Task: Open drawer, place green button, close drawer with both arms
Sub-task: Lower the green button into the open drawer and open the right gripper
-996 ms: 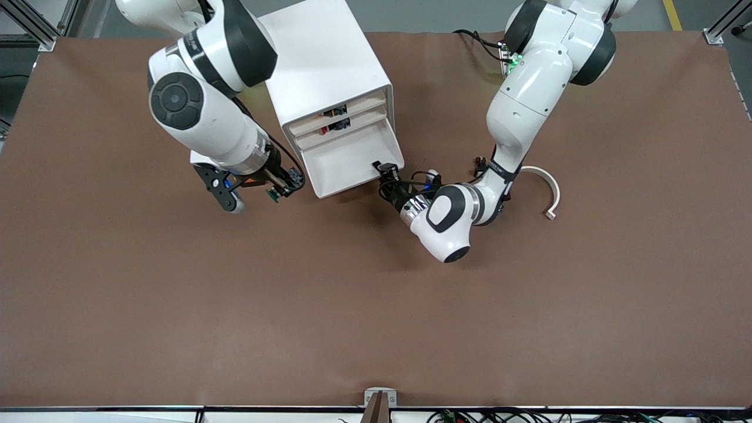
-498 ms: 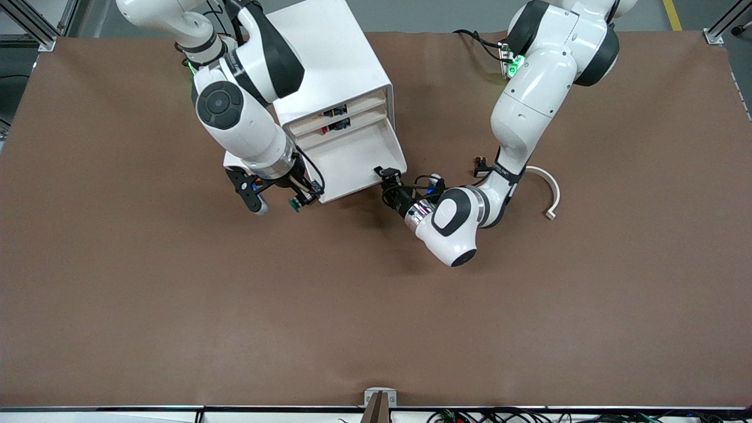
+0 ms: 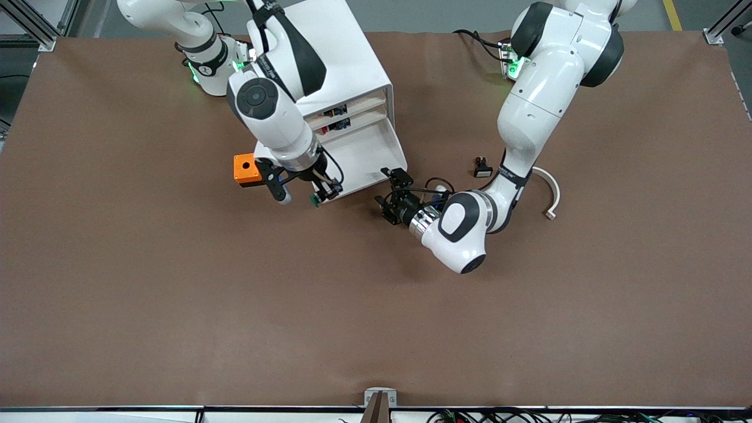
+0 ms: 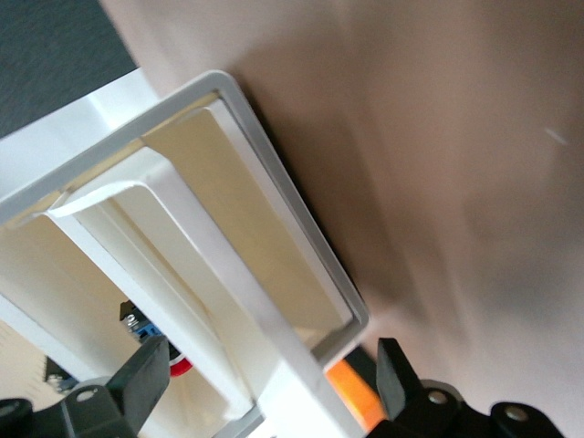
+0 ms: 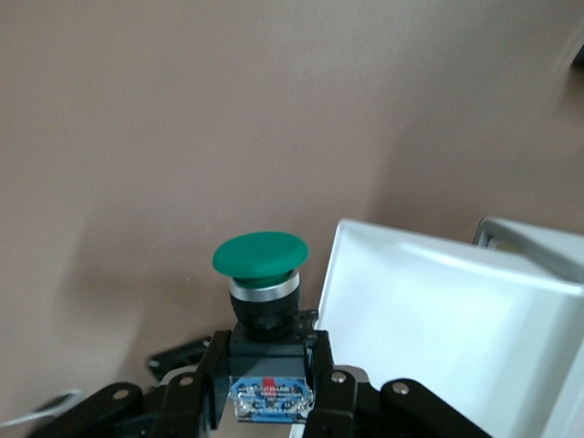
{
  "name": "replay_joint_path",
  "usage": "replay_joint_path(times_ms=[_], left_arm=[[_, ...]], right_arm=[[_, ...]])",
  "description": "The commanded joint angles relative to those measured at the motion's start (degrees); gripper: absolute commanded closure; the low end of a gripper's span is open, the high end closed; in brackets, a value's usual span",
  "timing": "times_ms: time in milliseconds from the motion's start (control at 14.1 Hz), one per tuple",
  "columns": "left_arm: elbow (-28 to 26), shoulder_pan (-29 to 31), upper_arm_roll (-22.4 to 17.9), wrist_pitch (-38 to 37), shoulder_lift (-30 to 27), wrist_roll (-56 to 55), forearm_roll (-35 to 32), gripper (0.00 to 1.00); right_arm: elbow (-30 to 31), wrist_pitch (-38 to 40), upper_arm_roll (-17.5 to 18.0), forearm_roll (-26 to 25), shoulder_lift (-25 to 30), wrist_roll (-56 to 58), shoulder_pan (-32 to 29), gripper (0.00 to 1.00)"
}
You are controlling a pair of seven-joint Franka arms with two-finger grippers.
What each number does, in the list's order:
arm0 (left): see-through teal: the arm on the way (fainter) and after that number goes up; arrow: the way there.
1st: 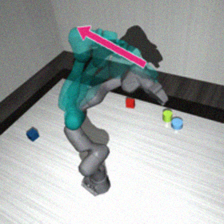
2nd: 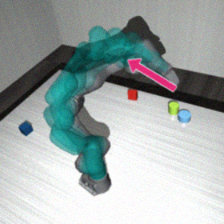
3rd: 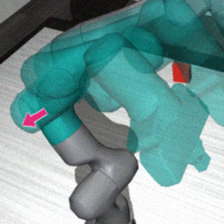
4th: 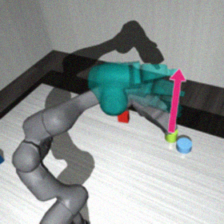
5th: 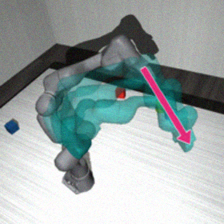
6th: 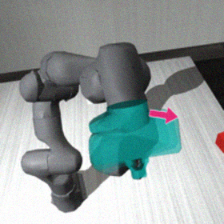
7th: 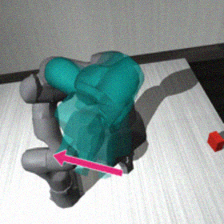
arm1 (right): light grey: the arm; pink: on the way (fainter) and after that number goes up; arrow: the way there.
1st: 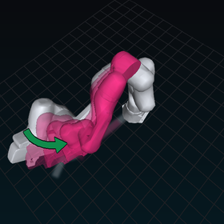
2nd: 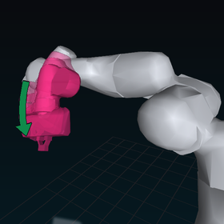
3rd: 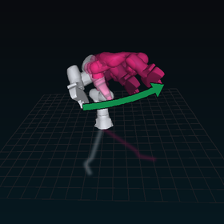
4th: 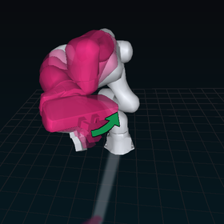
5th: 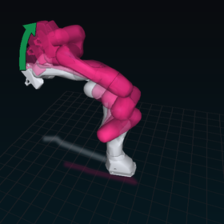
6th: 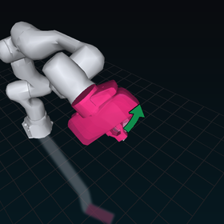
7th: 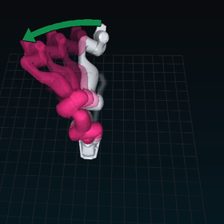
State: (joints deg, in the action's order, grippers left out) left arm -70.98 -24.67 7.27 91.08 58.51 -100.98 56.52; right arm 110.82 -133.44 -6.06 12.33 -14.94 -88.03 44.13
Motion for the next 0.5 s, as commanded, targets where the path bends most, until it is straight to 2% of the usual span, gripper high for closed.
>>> replay_joint_path(times_ms=[0,213,427], left_arm=[[1.0,0.9,-0.1,0.0,-0.8,9.3,0.8,0.00],[2.8,0.6,-2.9,0.1,-1.8,18.6,0.0,0.00],[2.8,-0.8,-4.4,1.6,-4.7,29.1,-4.9,0.00]], right_arm=[[3.1,-4.0,-0.4,-1.0,-0.2,-4.0,2.9,1.00],[6.5,-9.4,-0.4,-1.0,-0.6,-5.6,4.7,1.00],[8.3,-12.6,-0.4,-1.0,-1.8,-7.9,6.5,1.00]])
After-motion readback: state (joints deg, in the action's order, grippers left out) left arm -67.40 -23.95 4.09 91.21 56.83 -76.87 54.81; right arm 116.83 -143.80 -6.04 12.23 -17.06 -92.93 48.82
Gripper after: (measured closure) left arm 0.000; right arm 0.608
